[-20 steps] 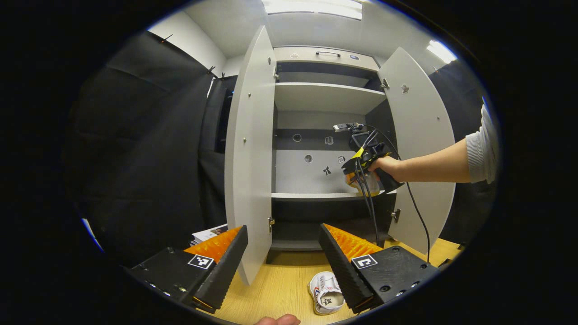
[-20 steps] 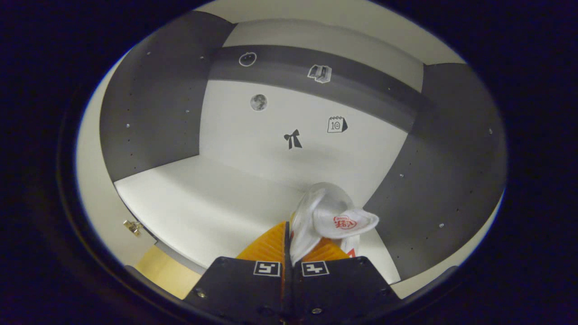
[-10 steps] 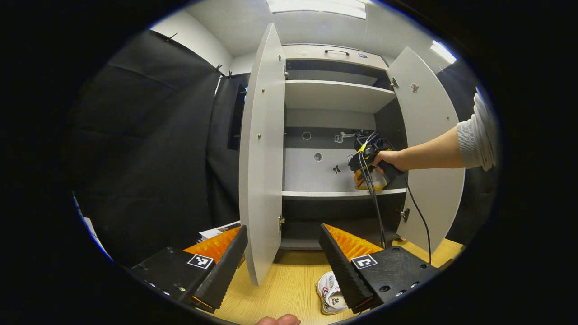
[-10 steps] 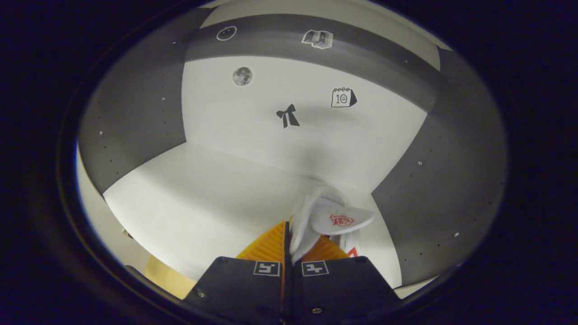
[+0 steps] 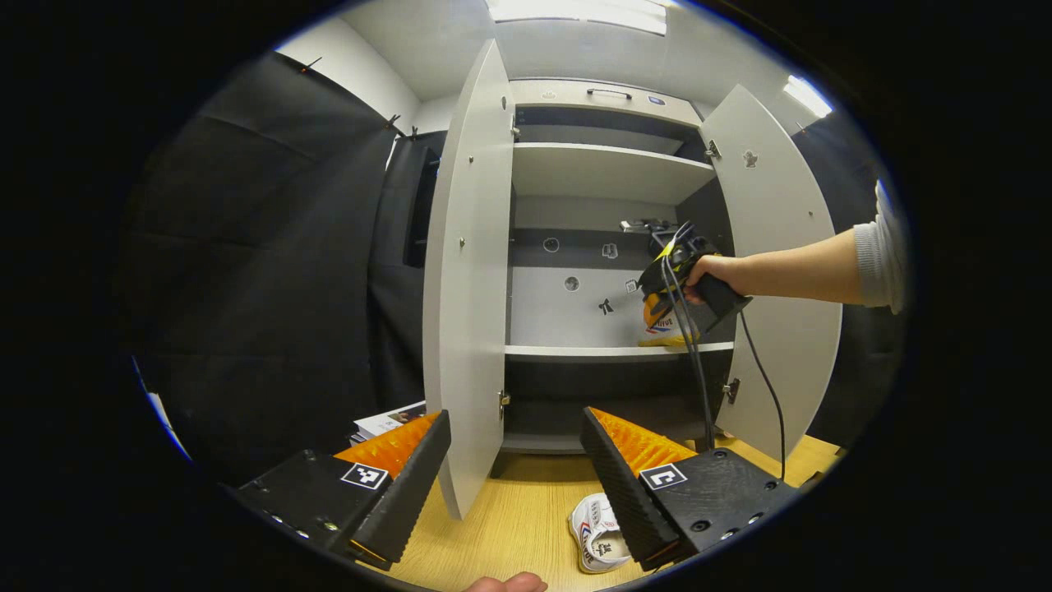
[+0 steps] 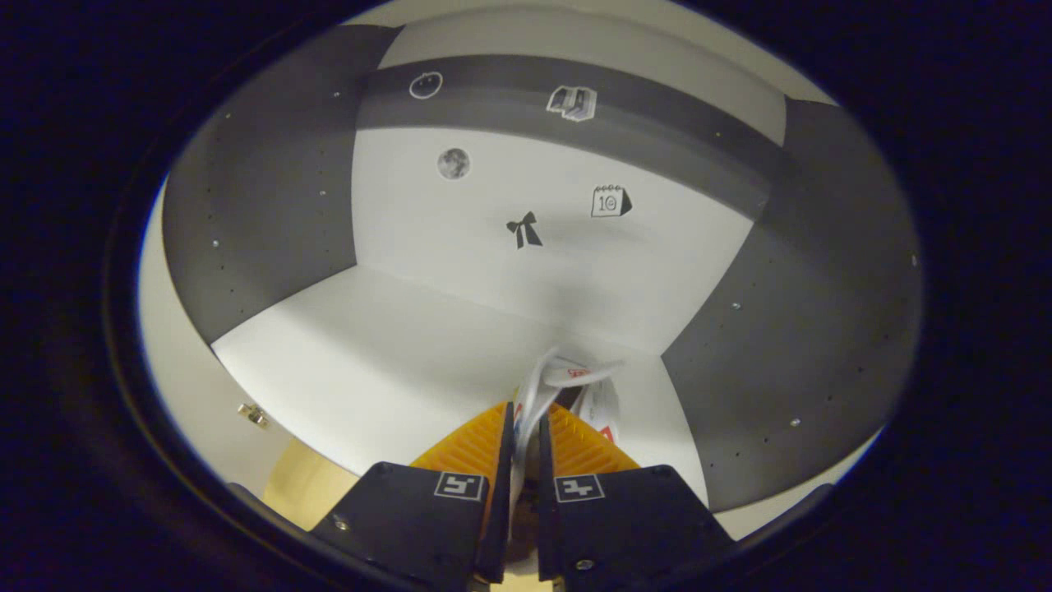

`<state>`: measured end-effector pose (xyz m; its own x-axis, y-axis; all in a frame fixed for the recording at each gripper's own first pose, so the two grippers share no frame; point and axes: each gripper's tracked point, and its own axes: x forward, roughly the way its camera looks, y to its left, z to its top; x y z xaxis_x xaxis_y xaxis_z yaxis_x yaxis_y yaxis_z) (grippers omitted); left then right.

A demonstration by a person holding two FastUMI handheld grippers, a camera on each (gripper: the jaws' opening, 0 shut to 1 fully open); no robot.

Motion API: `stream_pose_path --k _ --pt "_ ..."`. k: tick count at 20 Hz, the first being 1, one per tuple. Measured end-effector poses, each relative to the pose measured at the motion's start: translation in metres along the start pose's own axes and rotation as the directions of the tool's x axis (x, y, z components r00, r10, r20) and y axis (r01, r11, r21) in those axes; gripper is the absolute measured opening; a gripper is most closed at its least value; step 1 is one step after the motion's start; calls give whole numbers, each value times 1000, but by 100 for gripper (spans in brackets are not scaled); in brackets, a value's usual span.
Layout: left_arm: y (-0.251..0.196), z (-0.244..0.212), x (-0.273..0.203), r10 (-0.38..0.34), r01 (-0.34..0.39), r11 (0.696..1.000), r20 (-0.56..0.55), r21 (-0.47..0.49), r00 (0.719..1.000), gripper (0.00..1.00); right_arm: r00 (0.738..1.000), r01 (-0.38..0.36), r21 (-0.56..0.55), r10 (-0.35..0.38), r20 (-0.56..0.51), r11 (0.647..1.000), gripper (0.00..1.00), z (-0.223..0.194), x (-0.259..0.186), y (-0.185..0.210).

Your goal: Grab one shoe with the right hand and put it into the shoe cabinet, grab the other shoe with the left hand and put it into the shoe cabinet; then close the right door with the right hand and the left door with the left hand.

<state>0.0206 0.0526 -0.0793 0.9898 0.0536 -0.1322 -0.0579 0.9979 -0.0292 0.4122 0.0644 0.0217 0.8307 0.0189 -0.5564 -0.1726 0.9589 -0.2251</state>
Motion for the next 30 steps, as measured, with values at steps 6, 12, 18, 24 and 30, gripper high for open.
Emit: stream_pose_path --k 6,12,18,24,30 --pt "-20 -3 3 -44 44 999 1 -8 999 95 961 -75 36 63 268 997 18 2 -108 8" --pt "-34 -5 2 -66 66 998 4 10 998 95 902 -131 117 69 427 984 20 -72 -199 20" --pt "-47 -10 -10 -85 85 996 26 5 996 95 846 -82 223 -50 531 971 48 -160 -248 9" --pt "-58 -17 -18 -110 111 994 62 -21 992 95 812 -41 238 -107 574 970 75 -214 -289 10" --pt "-65 -84 -15 -141 135 989 -104 -62 985 95 793 -32 231 -116 598 972 98 -244 -314 10"
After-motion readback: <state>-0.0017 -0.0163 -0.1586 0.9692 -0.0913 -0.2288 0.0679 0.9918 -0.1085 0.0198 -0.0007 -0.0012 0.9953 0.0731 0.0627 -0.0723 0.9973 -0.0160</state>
